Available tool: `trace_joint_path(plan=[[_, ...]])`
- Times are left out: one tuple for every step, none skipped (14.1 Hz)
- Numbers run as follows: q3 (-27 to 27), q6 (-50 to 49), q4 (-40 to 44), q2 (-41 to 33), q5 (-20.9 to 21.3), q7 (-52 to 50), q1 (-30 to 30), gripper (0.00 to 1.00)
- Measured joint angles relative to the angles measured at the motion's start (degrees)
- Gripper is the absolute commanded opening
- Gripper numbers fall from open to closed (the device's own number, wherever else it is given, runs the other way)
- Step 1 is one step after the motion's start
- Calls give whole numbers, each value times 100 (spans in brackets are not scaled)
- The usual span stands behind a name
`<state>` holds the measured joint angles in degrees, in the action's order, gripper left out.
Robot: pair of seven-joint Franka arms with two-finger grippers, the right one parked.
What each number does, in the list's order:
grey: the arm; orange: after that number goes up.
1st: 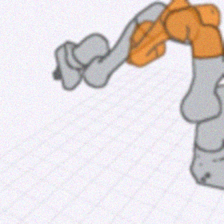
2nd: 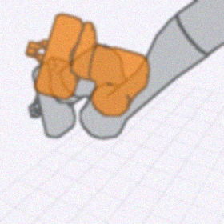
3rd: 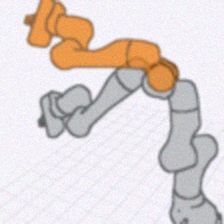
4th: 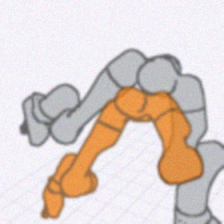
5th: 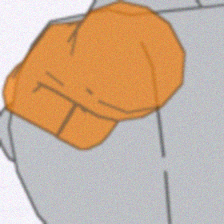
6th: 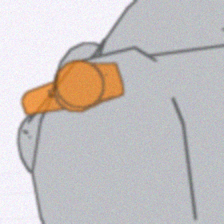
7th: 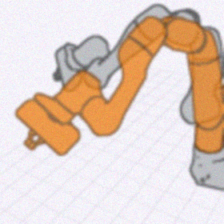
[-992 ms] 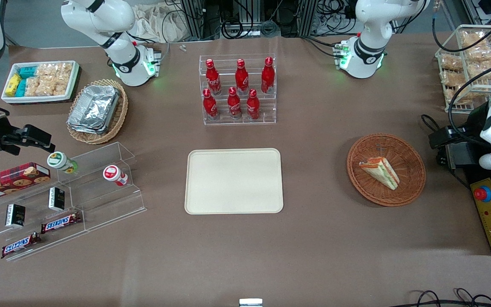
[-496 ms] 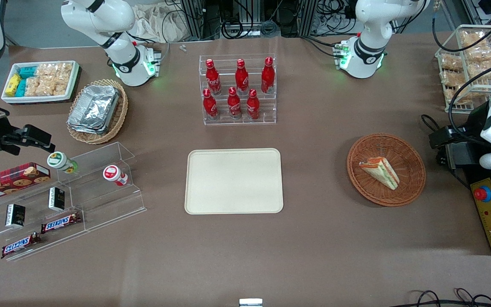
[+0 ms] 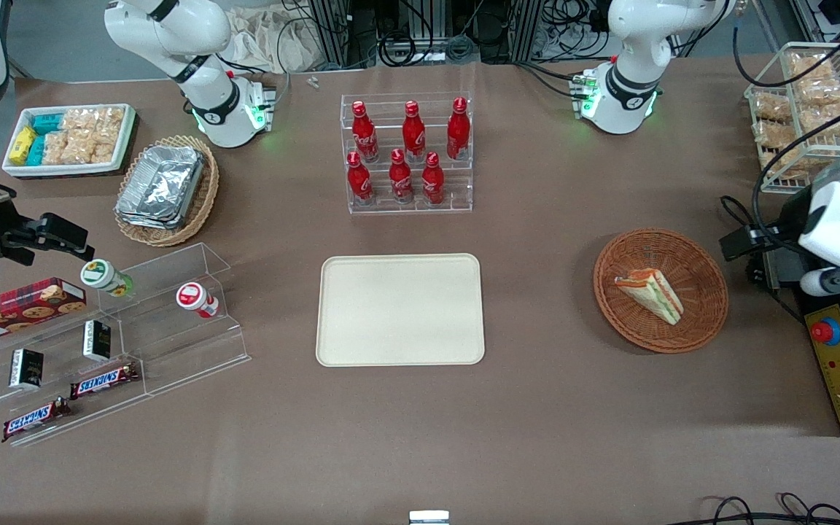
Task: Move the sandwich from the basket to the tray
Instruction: 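Lower the open left gripper over the wrapped sandwich in the wicker basket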
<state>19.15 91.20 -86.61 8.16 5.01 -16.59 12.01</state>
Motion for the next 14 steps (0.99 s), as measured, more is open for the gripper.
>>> trace_joint_path(plan=[[1,179,-377,-148,-2,-25,-1,100],[1,290,-665,-239,-3,-62,-1,100],[-1,408,-894,-272,-4,-97,0,100],[-6,525,-1060,-258,-5,-158,3,100],[-15,635,-1203,-236,-7,-280,10,100],[-23,744,-1346,-217,-10,-441,19,100],[-30,869,-1496,-203,-12,-558,22,100],[-37,1033,-1658,-190,-27,-646,26,100],[-46,1248,-1835,-175,-65,-747,28,100],[-55,1523,-2037,-152,-88,-914,29,100],[-60,1802,-2239,-109,-95,-1106,29,100],[-67,2026,-2415,-34,-102,-1309,30,100],[-81,2149,-2519,67,-109,-1521,31,100],[-103,2212,-2562,182,-113,-1755,31,100]])
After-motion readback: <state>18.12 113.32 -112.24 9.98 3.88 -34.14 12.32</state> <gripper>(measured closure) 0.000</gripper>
